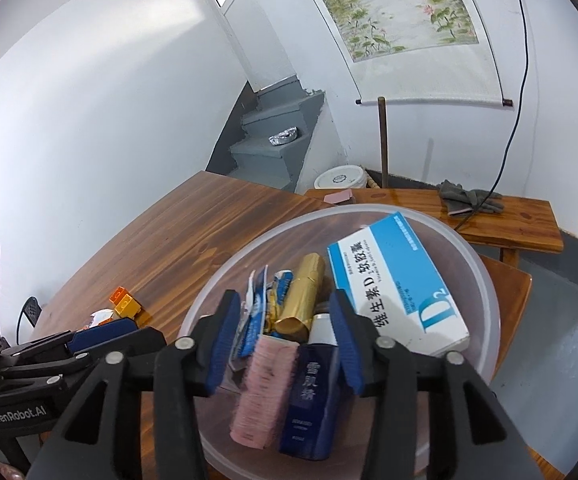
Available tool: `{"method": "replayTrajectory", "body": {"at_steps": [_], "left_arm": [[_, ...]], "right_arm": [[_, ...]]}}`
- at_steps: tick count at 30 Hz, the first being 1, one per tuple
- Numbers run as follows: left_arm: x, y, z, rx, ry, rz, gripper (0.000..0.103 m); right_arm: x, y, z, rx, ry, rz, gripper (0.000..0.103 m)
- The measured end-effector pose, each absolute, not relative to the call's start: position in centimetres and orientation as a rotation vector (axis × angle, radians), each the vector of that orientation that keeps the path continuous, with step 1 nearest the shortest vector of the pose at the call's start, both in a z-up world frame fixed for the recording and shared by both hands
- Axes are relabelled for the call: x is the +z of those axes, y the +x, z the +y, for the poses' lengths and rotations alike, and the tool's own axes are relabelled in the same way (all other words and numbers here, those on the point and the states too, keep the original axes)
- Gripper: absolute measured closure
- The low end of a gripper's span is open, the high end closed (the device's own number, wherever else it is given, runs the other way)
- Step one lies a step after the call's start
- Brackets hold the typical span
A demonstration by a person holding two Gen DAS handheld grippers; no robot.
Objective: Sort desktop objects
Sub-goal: 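Open both tools in the bowl and withdraw them toward the table, then grasp the orange tube with the left tool while the right grasps the orange-green block stack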
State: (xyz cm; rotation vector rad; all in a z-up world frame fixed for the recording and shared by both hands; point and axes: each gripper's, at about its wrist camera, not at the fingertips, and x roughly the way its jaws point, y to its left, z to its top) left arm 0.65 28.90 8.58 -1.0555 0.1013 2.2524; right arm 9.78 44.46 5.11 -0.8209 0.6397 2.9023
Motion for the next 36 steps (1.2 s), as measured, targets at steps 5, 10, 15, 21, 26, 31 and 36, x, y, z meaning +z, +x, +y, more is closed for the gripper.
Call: {"method": "replayTrajectory", "body": {"at_steps": [5,10,15,21,26,31,36], "left_arm": [[8.8,0.0,25.3,2.325,-1.058,0.077,0.042],[8.5,-1.2,20.7,2.414,-1.078,0.050,0.042],[8.1,-2.3,16.6,2.490,-1.103,0.044,0.042],[7.3,-3.6,12.2,2.572,-1.133,0.068,0.042],[6.2,-5.1,9.2,2.623,-1.185,0.101,0.042],[4.4,-6.7,6.5,2.647,-1.257,0.110,0.042],[2.9,-8.0,5.7,2.656,-1.279,0.131,0.042]], "right_arm": [[5.7,9.4,42.5,2.944,-0.828,0.583,0.050],[6.3,8.8,39.5,3.008,-0.850,0.522,0.050],[6.4,8.1,36.2,3.069,-0.894,0.477,0.050],[6.2,6.9,32.5,3.125,-0.971,0.436,0.046],[5.7,6.1,29.8,3.152,-1.025,0.388,0.036],[4.9,4.9,27.9,3.171,-1.118,0.365,0.035],[4.4,3.0,25.7,3.180,-1.197,0.286,0.035]]}}
